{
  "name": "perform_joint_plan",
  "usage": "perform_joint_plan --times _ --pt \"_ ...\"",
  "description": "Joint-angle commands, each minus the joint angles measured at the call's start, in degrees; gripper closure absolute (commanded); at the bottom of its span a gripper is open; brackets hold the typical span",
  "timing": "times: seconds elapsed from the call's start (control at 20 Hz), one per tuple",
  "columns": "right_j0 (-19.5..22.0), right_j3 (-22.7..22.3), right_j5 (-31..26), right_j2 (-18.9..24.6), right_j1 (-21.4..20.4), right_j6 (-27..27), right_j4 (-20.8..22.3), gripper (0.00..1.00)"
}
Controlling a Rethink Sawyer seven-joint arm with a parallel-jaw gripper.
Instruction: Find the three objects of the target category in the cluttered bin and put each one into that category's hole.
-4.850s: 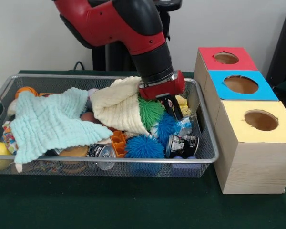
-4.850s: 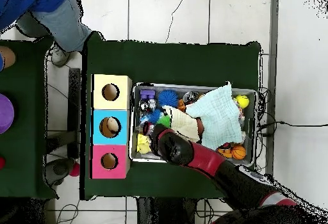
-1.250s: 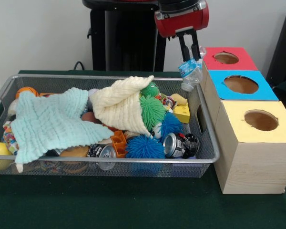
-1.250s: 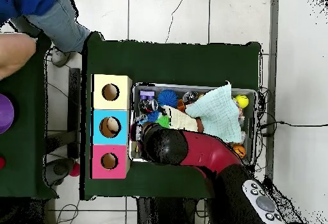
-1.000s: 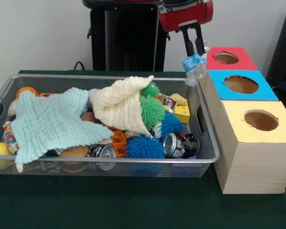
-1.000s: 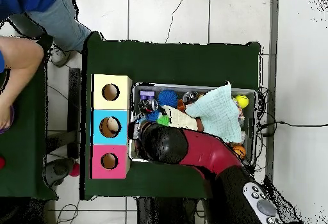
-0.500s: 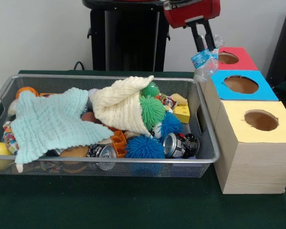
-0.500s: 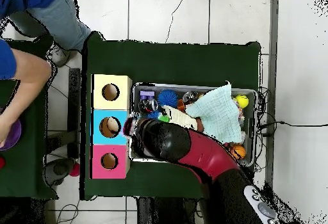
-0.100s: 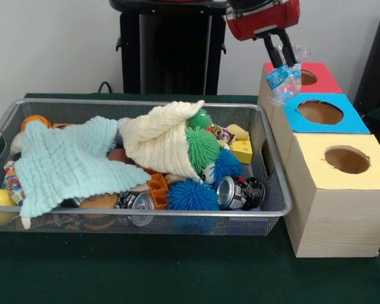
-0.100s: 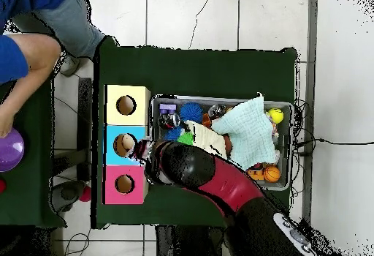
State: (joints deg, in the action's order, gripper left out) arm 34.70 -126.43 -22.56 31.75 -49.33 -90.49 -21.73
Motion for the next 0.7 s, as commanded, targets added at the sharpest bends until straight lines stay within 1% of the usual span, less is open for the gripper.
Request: perform_joint_plan --times 0.05,0.35,0.45,0.6,0.7 --pt "2.2 -7.2 10.2 7.7 7.0 -14.6 -4.2 1.00" --pt "0.9 -7.4 17.2 8.8 11.9 -17.9 -2.8 1.00" --pt "0.7 -7.4 18.0 9.4 12.8 -18.3 -2.8 1.00" --pt "1.0 -8.0 20.1 11.6 14.0 -19.7 -2.8 1.00" --pt "0.7 -8.2 20.8 12.2 13.9 -20.4 -2.9 1.00"
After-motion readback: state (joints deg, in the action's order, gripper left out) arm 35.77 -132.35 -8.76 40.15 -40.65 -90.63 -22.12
